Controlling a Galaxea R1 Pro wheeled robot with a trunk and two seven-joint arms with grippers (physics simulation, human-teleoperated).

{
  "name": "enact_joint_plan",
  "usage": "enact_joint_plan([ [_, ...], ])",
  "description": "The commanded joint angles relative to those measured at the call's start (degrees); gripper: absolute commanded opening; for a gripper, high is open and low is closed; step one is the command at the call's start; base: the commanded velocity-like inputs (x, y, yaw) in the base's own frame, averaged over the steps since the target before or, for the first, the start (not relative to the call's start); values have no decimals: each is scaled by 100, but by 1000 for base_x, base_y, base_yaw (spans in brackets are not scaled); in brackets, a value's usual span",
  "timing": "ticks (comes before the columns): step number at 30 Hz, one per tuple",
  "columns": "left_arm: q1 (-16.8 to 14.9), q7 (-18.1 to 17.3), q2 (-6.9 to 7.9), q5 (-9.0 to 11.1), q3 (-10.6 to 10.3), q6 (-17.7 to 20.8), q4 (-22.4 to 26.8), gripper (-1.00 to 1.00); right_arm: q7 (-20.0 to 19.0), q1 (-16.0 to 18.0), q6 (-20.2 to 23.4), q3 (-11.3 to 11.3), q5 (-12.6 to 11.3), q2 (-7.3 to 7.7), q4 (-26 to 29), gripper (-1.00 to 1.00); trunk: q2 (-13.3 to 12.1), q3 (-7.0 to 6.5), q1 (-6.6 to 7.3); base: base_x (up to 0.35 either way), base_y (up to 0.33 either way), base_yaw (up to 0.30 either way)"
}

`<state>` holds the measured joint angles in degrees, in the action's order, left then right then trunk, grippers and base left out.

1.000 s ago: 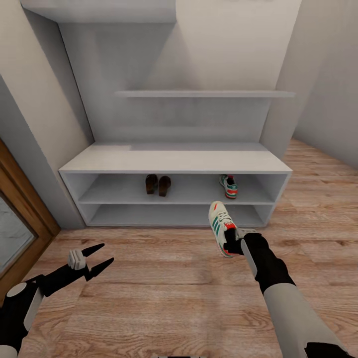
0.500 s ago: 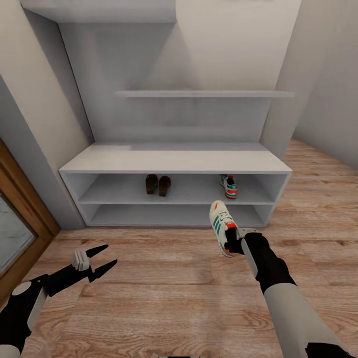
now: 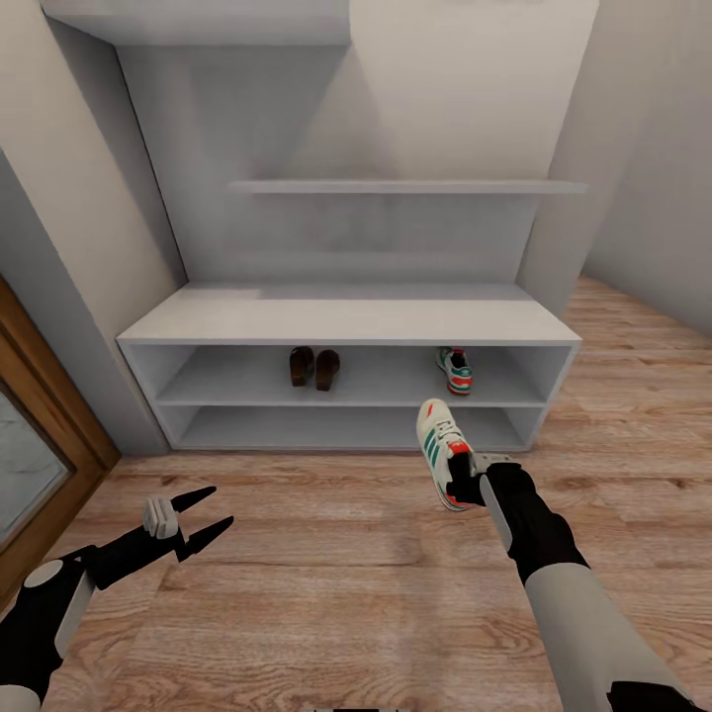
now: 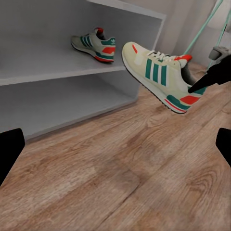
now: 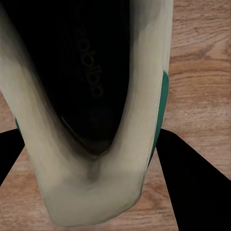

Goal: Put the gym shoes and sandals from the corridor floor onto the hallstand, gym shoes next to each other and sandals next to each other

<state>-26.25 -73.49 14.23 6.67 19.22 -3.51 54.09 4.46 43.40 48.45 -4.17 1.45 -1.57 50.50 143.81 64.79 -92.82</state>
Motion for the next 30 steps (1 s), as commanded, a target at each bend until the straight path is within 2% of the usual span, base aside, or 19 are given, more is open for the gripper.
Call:
enact_joint_plan([
  [1,-3,-16,1,7,1,-36,-4,100,13,3,24,-16,13,-7,6,-100,2,5,1,0,0,0],
  [3,-3,-21,-1,9,-10,-35,-4,100,16,7,18,-24,11,-4,5,-100,2,5,1,0,0,0],
  [5,-3,-23,-55,11,-131,-30,1,100,18,5,10,-29,7,-2,4,-100,2,5,1,0,0,0],
  [7,-3,-24,-141,11,-287,-29,3,100,19,8,4,-30,5,-2,4,-100,2,5,1,0,0,0],
  [11,-3,-24,-309,13,-736,-21,4,100,19,8,-1,-31,-1,-3,4,-100,2,5,1,0,0,0],
  [14,-3,-25,-370,21,-964,-19,5,100,20,6,-2,-32,-8,-2,4,-100,2,5,1,28,0,0],
  [16,-3,-25,-395,25,-1042,-19,5,100,20,6,-2,-33,-13,-1,4,-100,2,5,1,131,0,0],
  [30,-3,-16,-412,28,-1096,-19,5,100,20,6,-3,-33,-31,-1,4,-100,2,5,1,305,0,0],
])
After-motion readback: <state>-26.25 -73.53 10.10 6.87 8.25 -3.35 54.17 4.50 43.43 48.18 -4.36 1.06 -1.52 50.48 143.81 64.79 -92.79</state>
